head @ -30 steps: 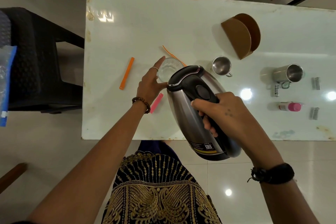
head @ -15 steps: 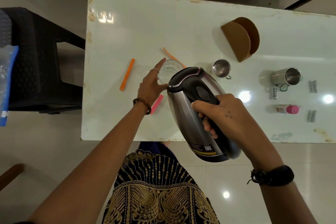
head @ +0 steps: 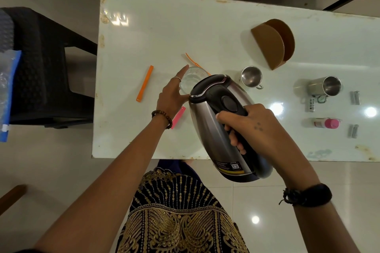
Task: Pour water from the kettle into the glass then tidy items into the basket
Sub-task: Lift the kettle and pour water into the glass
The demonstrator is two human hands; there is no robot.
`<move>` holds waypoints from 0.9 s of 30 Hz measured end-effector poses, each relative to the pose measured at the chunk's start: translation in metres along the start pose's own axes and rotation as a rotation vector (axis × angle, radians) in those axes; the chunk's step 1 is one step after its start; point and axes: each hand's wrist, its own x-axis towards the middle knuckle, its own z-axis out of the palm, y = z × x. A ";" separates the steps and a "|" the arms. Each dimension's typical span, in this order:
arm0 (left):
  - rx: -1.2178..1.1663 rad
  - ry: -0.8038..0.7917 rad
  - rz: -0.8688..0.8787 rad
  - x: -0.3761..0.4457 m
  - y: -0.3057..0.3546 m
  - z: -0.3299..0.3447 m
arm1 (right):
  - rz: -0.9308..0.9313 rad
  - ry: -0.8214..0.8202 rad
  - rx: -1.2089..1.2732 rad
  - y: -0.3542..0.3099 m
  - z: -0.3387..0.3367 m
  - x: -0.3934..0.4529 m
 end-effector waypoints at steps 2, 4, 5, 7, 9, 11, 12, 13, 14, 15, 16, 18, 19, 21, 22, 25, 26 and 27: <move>-0.015 -0.003 -0.003 -0.001 0.001 0.000 | 0.003 0.006 0.000 0.001 0.000 0.000; -0.029 -0.003 -0.002 -0.002 0.002 -0.001 | 0.006 0.007 0.001 0.001 0.000 0.000; -0.028 -0.002 0.002 -0.002 0.002 -0.001 | 0.009 0.005 0.003 0.001 0.000 0.000; -0.020 0.008 0.008 -0.002 0.002 -0.001 | 0.014 -0.003 0.008 0.000 0.000 0.000; -0.008 0.015 0.010 -0.002 0.001 -0.001 | 0.017 -0.004 0.008 0.000 0.000 -0.001; 0.000 0.012 0.010 -0.002 0.002 0.000 | 0.016 0.000 0.006 0.000 0.000 -0.001; -0.001 0.009 0.009 -0.003 0.002 -0.001 | 0.015 0.002 0.004 -0.001 0.000 -0.001; -0.004 0.008 0.010 -0.003 0.003 -0.001 | 0.015 0.003 0.004 -0.001 -0.001 -0.002; -0.006 0.007 0.011 -0.004 0.003 -0.001 | 0.016 0.004 0.007 -0.001 -0.001 -0.002; -0.007 0.007 0.010 -0.004 0.004 -0.001 | 0.016 0.004 0.009 -0.001 -0.001 -0.002; -0.008 0.007 0.007 -0.005 0.006 -0.001 | 0.017 0.002 0.010 -0.002 -0.001 -0.002; -0.012 0.009 0.002 -0.006 0.007 -0.002 | 0.017 -0.004 0.009 -0.003 -0.001 -0.002; -0.014 0.010 0.003 -0.006 0.007 -0.002 | 0.015 -0.006 0.008 -0.003 -0.001 -0.003; -0.015 0.009 0.006 -0.006 0.006 -0.002 | 0.011 -0.008 0.008 -0.003 -0.002 -0.003; -0.011 0.010 0.009 -0.005 0.006 -0.002 | 0.009 -0.008 0.007 -0.004 -0.002 -0.004; 0.013 0.011 0.009 -0.004 0.004 -0.001 | 0.008 -0.005 0.013 -0.004 -0.003 -0.005; 0.024 0.014 0.001 -0.003 0.004 0.000 | 0.008 -0.006 0.017 -0.004 -0.003 -0.005; 0.032 0.018 -0.008 -0.003 0.004 0.000 | 0.008 -0.008 0.022 -0.004 -0.003 -0.005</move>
